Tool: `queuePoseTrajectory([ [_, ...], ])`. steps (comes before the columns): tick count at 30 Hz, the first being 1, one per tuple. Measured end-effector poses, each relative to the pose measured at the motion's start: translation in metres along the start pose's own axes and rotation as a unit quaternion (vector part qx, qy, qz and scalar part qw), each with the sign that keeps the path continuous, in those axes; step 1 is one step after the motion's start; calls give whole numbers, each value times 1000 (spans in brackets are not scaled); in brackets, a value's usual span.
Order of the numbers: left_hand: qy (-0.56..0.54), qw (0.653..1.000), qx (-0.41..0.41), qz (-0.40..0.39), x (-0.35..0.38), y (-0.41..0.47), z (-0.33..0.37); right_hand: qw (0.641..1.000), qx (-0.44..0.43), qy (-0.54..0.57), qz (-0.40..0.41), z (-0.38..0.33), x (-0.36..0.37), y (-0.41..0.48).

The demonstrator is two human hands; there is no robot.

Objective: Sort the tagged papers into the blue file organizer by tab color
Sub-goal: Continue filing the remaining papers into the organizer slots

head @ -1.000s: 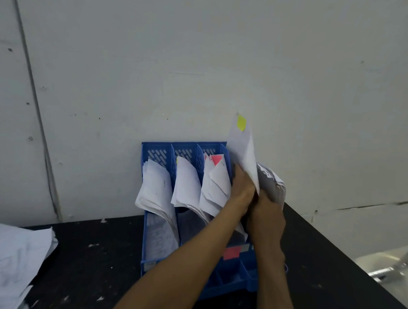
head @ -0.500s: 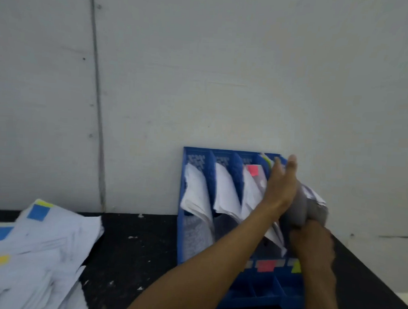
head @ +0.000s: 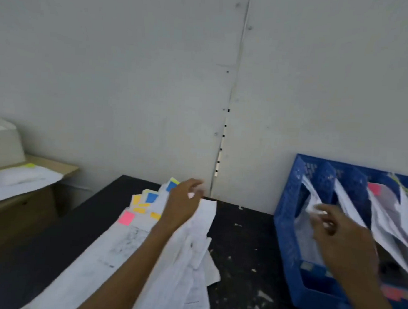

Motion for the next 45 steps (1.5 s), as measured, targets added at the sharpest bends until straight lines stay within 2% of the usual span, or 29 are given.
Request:
queuePoseTrajectory([
  [2,183,978,-103,3,-41,-9,-77,992,20,81,-98,-25,60,-24],
  [4,306,933,-188,-27,-74,-26,-130,974,62,109,-190,-36,127,-55],
  [6,331,917,-220,-40,-92,-42,-157,959,101,96,-248,-44,186,-89],
  [8,301,929,-213,-30,-98,-51,-170,945,124,16,-303,-52,233,-122],
  [10,244,950,-192,-8,-101,-52,-176,935,126,-74,-322,-60,259,-144],
  [13,161,972,-171,33,-113,-52,-176,946,156,-86,-271,-69,266,-153],
  [16,92,979,-174,54,-120,-53,-175,958,204,-15,-201,-59,263,-148],
  [21,35,979,-185,75,-129,-52,-178,962,226,67,-134,-43,261,-150],
  [26,41,981,-184,49,-127,-49,-185,963,215,137,-85,-31,254,-143],
  [31,42,982,-180,42,-123,-52,-189,978,173,110,-49,-27,243,-138],
  [36,41,981,-183,45,-120,-56,-188,986,132,98,37,-29,217,-134],
  [45,65,977,-191,62,-121,-61,-190,955,215,197,45,-12,214,-134],
])
Point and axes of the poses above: each hand's wrist, its own y-axis towards the middle knuckle, its own x-axis out of the palm, z = x × y, the point moved 8 cm from there along y, towards the middle knuckle, and after that the axes turned 10 degrees about y, right-handed, at the moved point
